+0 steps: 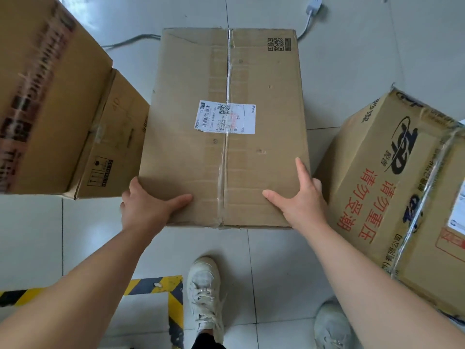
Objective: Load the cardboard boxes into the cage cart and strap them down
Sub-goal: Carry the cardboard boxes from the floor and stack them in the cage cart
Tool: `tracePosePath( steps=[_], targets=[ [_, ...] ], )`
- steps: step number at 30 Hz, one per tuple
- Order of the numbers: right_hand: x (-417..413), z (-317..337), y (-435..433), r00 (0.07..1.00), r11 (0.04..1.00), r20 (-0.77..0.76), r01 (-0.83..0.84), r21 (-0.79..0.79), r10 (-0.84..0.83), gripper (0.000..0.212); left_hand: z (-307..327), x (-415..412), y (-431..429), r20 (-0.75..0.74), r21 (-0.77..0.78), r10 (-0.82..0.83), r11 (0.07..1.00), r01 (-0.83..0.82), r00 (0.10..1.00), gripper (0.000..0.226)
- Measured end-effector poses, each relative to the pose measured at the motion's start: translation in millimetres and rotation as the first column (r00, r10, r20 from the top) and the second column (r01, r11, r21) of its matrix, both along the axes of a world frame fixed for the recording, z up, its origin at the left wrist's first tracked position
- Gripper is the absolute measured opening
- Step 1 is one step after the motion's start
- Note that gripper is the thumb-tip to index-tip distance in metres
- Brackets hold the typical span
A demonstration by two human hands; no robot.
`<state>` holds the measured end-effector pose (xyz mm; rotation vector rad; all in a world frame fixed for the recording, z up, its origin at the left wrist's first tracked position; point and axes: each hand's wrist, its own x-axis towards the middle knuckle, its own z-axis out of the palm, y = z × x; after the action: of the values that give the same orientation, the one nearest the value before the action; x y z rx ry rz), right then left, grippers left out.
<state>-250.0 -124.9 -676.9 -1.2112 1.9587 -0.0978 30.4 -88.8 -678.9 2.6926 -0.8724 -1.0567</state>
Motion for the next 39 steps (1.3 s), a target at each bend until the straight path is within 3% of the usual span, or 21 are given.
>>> tracePosePath(
  steps=[7,12,23,28,33,39],
  targets=[
    [-16,95,-15,0.997,1.000,-0.078,0.006,0.012,-0.005,0.094,86,-12,-12,-0.077,-0.009,0.050,0.999,-0.051,0.996,0.138],
    [-37,177,-17,0.988,0.997,-0.132,-0.079,0.015,0.080,0.091,149,-36,13,-0.137,0.006,0.134,0.991,-0.135,0.981,0.135],
    [-98,402,-6,0.958,0.949,-0.143,-0.270,-0.164,0.248,0.089,356,-110,60,-0.103,-0.149,0.245,0.955,-0.258,0.964,0.127],
    [-115,507,12,0.935,0.892,-0.161,-0.351,-0.284,0.316,0.089,464,-130,88,-0.043,-0.270,0.282,0.920,-0.283,0.958,0.111],
    [-109,601,35,0.891,0.806,-0.191,-0.454,-0.380,0.411,0.088,562,-133,128,-0.001,-0.371,0.355,0.868,-0.330,0.935,0.113],
    [-57,696,68,0.812,0.653,-0.202,-0.566,-0.504,0.548,0.089,647,-109,204,-0.013,-0.497,0.525,0.735,-0.461,0.851,0.111]
  ],
)
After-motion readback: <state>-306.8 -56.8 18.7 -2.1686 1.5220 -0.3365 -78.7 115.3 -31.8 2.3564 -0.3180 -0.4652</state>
